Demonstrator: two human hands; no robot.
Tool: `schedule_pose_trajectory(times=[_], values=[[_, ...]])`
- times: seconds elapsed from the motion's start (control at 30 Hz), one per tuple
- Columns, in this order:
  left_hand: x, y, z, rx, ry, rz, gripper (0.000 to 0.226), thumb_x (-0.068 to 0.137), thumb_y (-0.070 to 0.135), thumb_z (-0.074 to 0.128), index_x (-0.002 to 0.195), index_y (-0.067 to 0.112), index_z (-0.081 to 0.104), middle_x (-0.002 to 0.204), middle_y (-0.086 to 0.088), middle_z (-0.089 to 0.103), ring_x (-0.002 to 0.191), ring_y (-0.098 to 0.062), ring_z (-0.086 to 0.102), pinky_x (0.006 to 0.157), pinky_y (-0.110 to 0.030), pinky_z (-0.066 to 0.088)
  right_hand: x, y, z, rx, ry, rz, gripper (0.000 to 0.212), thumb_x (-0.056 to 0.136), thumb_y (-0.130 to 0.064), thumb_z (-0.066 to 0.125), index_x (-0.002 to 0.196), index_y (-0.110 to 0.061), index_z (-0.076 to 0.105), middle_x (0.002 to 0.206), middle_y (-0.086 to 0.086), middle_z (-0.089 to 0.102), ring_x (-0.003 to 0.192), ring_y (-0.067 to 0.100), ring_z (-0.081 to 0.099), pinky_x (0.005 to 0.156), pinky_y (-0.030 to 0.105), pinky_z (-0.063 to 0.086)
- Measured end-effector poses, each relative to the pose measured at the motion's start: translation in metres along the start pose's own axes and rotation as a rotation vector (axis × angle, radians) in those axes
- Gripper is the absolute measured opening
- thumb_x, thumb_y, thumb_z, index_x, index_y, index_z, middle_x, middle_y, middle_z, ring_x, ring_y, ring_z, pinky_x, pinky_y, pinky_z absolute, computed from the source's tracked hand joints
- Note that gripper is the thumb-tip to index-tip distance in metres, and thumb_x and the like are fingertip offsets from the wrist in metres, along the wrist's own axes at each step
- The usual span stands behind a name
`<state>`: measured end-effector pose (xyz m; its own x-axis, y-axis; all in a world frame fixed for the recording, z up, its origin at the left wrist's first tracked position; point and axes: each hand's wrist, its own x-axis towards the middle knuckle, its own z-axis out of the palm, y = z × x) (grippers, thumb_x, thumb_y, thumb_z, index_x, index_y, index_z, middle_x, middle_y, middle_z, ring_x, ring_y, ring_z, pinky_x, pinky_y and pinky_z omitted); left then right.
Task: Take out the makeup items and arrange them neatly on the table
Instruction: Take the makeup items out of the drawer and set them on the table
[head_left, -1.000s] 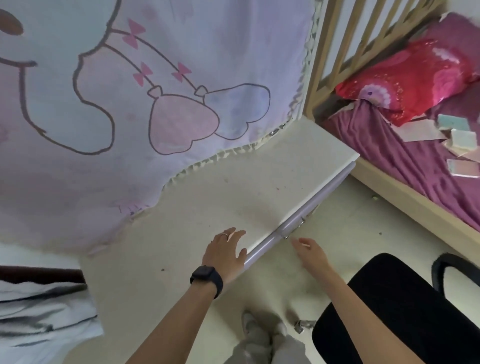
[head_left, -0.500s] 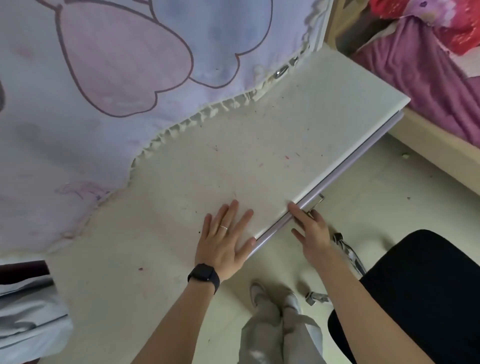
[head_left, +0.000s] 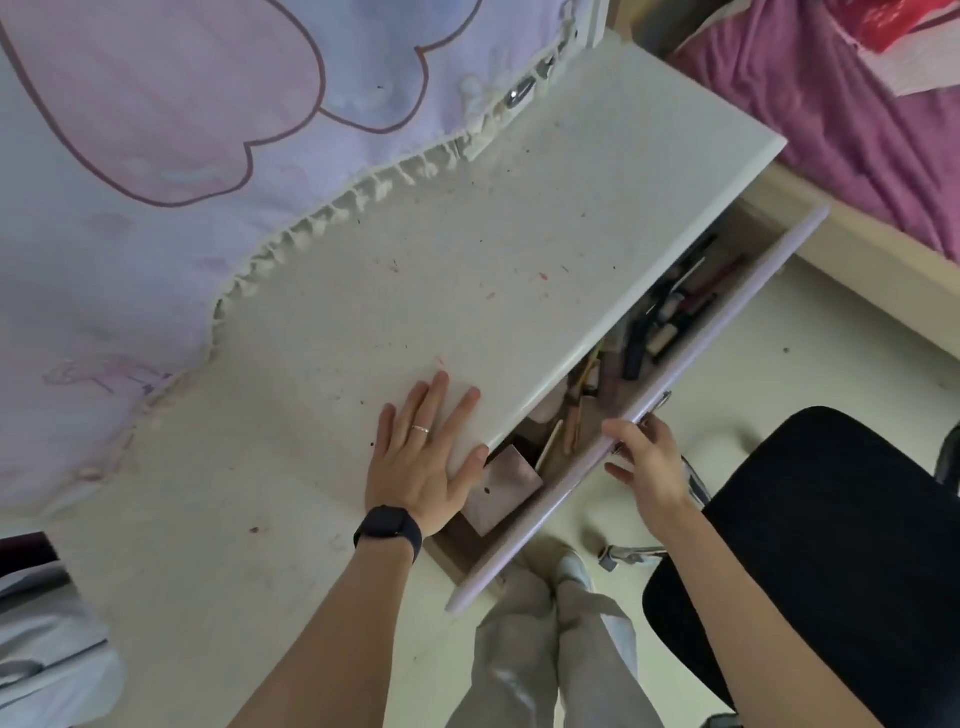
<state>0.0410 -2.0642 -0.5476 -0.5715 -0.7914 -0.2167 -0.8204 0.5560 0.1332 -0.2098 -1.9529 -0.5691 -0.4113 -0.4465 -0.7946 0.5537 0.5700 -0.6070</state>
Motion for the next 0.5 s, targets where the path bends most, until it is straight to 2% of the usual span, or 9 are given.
schedule_pose_trajectory(times=[0.03, 0.1, 0.13, 0.2, 0.27, 0.37, 0.43, 0.5], values=[[0.000, 0.001, 0.000, 0.003, 0.002, 0.003, 0.064, 0.097, 0.066, 0.022, 0.155, 0.049, -0.001, 0.167, 0.010, -0.007, 0.153, -0.012, -0.005, 0.123, -0.046, 0.002, -0.003, 0.002, 0.000, -0.027, 0.007, 0.011, 0.111, 0.055, -0.054, 0.080, 0.150, -0.018, 0.035, 0.132, 0.006, 0.059, 0.111, 0.018, 0.061, 0.082, 0.039, 0.055], [0.000, 0.002, 0.000, 0.011, 0.010, 0.010, 0.065, 0.097, 0.065, 0.023, 0.155, 0.048, -0.001, 0.167, 0.008, -0.004, 0.154, -0.016, 0.001, 0.123, -0.047, 0.004, -0.011, 0.005, 0.009, -0.105, 0.006, 0.027, 0.116, 0.070, -0.053, 0.082, 0.159, -0.033, 0.011, 0.147, 0.002, 0.046, 0.117, 0.021, 0.060, 0.078, 0.045, 0.060], [0.000, 0.003, -0.001, 0.019, 0.007, 0.011, 0.065, 0.097, 0.065, 0.023, 0.155, 0.047, -0.002, 0.167, 0.007, -0.003, 0.154, -0.017, 0.002, 0.124, -0.048, 0.005, -0.012, 0.006, 0.015, -0.151, -0.002, 0.035, 0.115, 0.077, -0.048, 0.082, 0.158, -0.040, 0.000, 0.148, -0.002, 0.042, 0.114, 0.023, 0.062, 0.073, 0.045, 0.063], [0.001, 0.002, -0.002, 0.036, 0.000, 0.014, 0.066, 0.097, 0.065, 0.022, 0.155, 0.047, -0.003, 0.167, 0.006, -0.002, 0.154, -0.018, 0.003, 0.123, -0.048, 0.006, -0.013, 0.008, 0.027, -0.189, 0.010, 0.049, 0.109, 0.088, -0.029, 0.076, 0.156, -0.046, -0.008, 0.135, 0.004, 0.055, 0.099, 0.026, 0.070, 0.064, 0.046, 0.064], [0.000, 0.004, -0.002, 0.050, 0.014, 0.020, 0.066, 0.097, 0.064, 0.023, 0.156, 0.046, -0.001, 0.167, 0.005, 0.000, 0.154, -0.020, 0.005, 0.123, -0.049, 0.007, -0.012, 0.010, 0.032, -0.173, 0.046, 0.064, 0.098, 0.091, -0.012, 0.065, 0.157, -0.043, 0.000, 0.112, 0.010, 0.064, 0.091, 0.030, 0.072, 0.063, 0.049, 0.064], [0.000, 0.007, -0.001, 0.082, 0.078, 0.051, 0.067, 0.098, 0.058, 0.031, 0.158, 0.035, 0.015, 0.167, -0.005, 0.010, 0.152, -0.027, 0.015, 0.121, -0.054, 0.016, -0.010, 0.012, 0.027, -0.117, 0.044, 0.078, 0.072, 0.088, -0.004, 0.061, 0.146, -0.031, 0.026, 0.104, 0.011, 0.061, 0.087, 0.028, 0.070, 0.060, 0.047, 0.063], [-0.003, 0.009, 0.001, 0.177, 0.169, 0.209, 0.066, 0.098, 0.053, 0.040, 0.158, 0.028, 0.023, 0.165, -0.011, 0.016, 0.149, -0.031, 0.022, 0.118, -0.058, 0.023, -0.009, 0.013, 0.023, -0.087, 0.019, 0.073, 0.054, 0.086, -0.001, 0.061, 0.129, -0.024, 0.037, 0.103, 0.014, 0.058, 0.079, 0.026, 0.067, 0.055, 0.041, 0.061], [-0.007, 0.016, 0.007, 0.312, 0.178, 0.505, 0.064, 0.097, 0.045, 0.043, 0.156, 0.027, 0.026, 0.163, -0.009, 0.021, 0.147, -0.030, 0.026, 0.115, -0.058, 0.023, -0.008, 0.014, 0.022, -0.078, 0.002, 0.064, 0.046, 0.087, -0.001, 0.061, 0.120, -0.022, 0.038, 0.106, 0.017, 0.059, 0.077, 0.027, 0.067, 0.054, 0.040, 0.060]])
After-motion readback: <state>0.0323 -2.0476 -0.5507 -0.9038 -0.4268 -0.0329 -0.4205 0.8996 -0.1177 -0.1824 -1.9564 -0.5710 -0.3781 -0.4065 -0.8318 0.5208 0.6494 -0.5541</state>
